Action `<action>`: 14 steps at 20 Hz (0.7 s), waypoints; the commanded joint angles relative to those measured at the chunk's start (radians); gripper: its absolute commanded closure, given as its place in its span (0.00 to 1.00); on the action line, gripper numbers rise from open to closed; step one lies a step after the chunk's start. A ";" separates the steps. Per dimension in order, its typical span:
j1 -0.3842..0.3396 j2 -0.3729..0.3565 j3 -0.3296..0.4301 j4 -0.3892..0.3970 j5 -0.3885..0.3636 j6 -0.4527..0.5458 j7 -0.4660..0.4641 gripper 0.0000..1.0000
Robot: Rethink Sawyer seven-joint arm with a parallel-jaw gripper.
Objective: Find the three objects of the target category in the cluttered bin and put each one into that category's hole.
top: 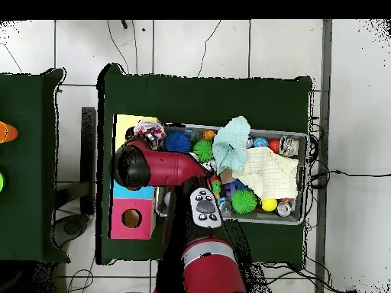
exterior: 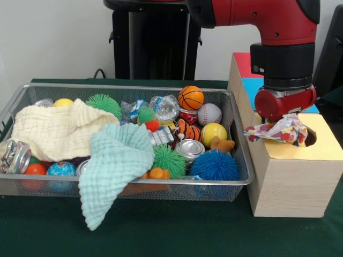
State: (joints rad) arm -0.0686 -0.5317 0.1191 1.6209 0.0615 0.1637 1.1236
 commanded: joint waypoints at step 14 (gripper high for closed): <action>0.074 0.151 -0.013 -0.117 -0.120 0.158 0.049 1.00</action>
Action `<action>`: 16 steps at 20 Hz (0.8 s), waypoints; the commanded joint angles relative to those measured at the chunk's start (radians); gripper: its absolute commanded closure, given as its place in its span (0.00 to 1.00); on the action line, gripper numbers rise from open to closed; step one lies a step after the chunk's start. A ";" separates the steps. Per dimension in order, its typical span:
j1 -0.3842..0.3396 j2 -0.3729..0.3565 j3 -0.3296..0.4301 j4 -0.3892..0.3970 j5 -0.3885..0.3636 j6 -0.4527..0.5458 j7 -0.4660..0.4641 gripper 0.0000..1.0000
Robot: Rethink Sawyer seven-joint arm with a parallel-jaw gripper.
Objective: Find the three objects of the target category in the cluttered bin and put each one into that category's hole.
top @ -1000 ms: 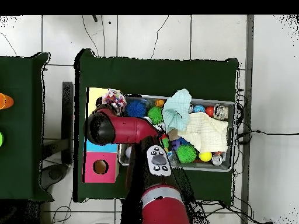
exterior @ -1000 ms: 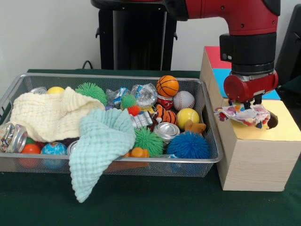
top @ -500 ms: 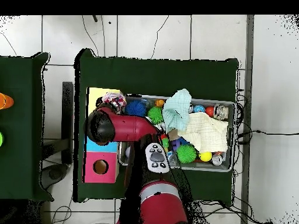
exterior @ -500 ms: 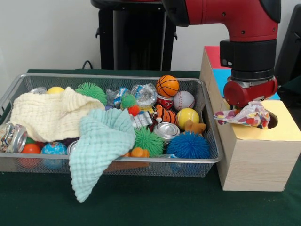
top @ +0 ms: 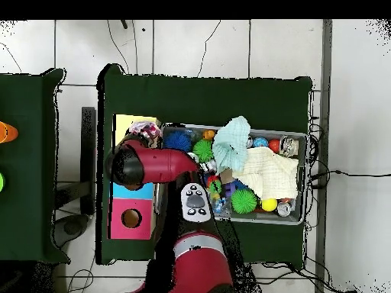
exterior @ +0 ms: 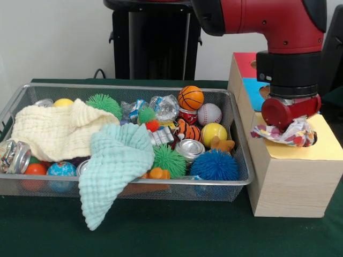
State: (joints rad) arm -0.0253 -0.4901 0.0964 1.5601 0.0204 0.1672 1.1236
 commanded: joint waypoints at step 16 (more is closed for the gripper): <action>0.078 0.162 -0.047 -0.083 0.012 0.182 0.204 1.00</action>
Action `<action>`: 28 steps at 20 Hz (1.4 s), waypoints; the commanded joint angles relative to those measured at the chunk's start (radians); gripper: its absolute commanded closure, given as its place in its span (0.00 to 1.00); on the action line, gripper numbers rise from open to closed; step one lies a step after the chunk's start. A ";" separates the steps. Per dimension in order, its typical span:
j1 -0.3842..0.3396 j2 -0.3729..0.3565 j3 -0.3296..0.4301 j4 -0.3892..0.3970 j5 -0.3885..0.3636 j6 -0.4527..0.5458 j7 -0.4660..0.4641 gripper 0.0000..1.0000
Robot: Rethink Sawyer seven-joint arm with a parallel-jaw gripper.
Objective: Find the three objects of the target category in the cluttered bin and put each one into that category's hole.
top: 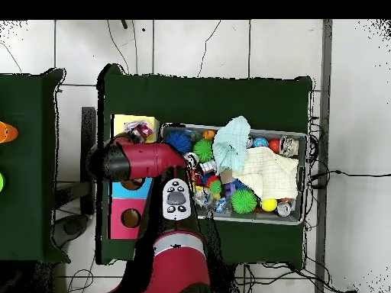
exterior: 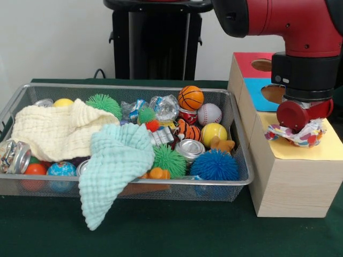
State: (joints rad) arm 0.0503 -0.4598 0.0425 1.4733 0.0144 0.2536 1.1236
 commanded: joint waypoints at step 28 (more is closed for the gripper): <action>-0.054 0.062 0.037 0.086 0.041 0.122 0.220 0.00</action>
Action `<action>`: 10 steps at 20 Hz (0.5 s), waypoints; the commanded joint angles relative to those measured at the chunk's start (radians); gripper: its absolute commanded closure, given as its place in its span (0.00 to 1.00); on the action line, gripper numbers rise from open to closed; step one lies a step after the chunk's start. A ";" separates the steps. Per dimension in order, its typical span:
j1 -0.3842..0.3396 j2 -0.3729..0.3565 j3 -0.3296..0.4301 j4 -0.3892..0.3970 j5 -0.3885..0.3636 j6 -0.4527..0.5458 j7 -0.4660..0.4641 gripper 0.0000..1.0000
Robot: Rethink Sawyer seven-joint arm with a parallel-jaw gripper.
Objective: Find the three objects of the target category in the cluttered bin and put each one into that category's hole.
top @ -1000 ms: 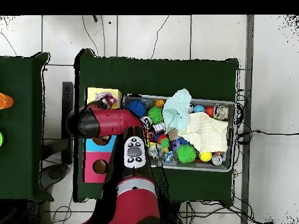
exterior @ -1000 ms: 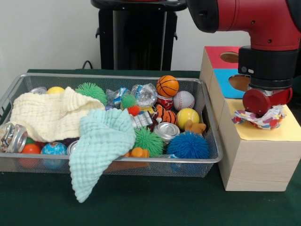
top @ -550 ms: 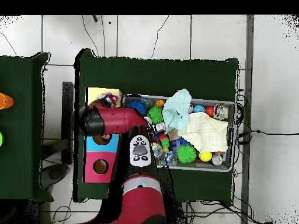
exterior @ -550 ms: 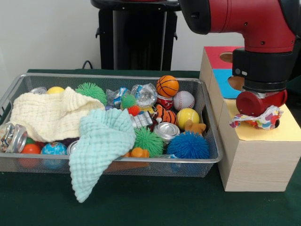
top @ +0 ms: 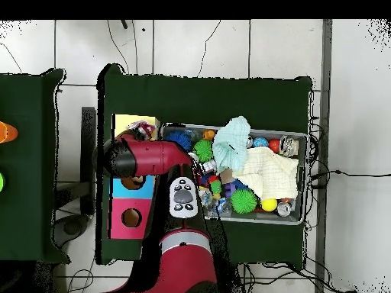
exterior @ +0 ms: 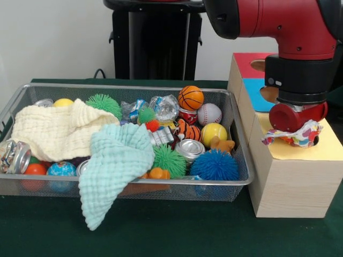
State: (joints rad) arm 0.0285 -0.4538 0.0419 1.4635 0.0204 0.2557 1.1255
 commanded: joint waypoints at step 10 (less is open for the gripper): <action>0.003 0.027 -0.009 0.106 0.096 0.203 0.267 0.00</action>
State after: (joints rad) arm 0.0312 -0.4542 0.0348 1.4677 0.0740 0.2775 1.1263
